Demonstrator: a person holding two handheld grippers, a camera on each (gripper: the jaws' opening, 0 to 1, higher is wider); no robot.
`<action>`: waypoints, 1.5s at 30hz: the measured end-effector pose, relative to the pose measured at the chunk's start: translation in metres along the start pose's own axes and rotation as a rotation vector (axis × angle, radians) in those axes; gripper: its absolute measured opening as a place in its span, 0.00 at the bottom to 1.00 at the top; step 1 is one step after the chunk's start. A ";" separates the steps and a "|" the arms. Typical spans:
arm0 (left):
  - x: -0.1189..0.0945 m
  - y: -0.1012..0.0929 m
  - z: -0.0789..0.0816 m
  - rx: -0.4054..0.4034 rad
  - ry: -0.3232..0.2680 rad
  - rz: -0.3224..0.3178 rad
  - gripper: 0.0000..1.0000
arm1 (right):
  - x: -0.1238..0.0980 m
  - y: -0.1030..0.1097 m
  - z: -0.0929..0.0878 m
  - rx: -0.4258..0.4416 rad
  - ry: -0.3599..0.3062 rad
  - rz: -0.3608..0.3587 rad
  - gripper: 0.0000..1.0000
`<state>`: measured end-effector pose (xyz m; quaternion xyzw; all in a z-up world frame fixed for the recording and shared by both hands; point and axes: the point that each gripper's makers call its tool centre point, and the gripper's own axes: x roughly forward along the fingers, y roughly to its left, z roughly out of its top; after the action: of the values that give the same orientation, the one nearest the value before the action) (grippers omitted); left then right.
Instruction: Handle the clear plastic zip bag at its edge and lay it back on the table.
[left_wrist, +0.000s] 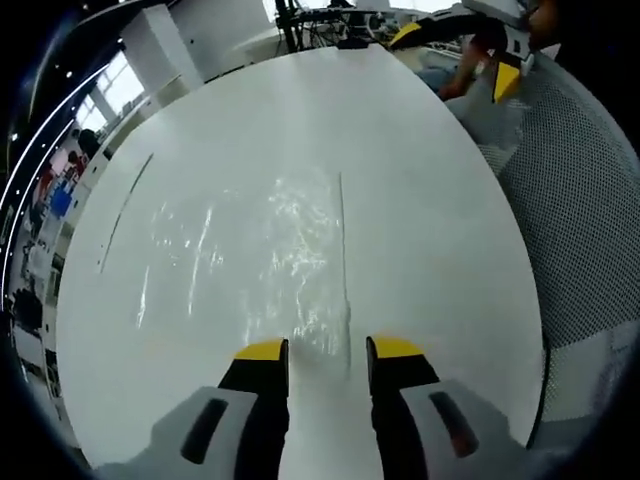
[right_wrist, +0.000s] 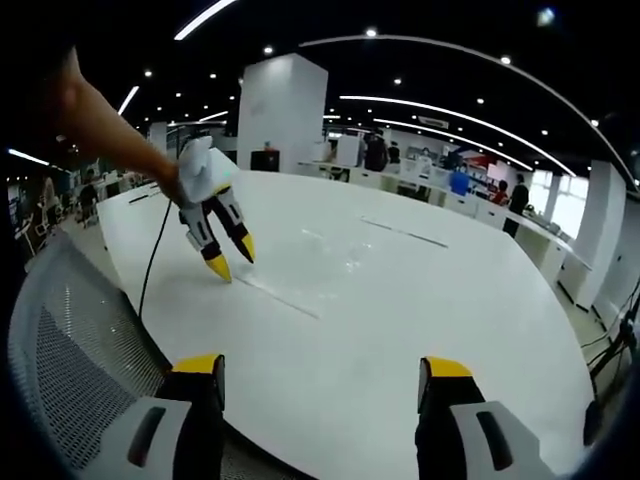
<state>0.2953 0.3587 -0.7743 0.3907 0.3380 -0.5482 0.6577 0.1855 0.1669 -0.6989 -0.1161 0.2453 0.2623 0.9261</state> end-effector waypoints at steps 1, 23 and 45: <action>0.000 -0.001 0.000 -0.014 -0.003 -0.009 0.30 | 0.000 0.000 0.000 -0.001 0.001 0.000 0.79; 0.002 -0.020 0.002 0.006 -0.022 -0.102 0.10 | 0.000 0.003 -0.002 -0.007 0.017 0.011 0.78; -0.009 -0.033 0.004 0.074 -0.023 -0.046 0.00 | 0.000 0.004 -0.001 -0.019 0.018 0.021 0.77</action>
<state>0.2608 0.3564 -0.7694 0.4007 0.3187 -0.5799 0.6337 0.1825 0.1702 -0.7004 -0.1246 0.2525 0.2731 0.9198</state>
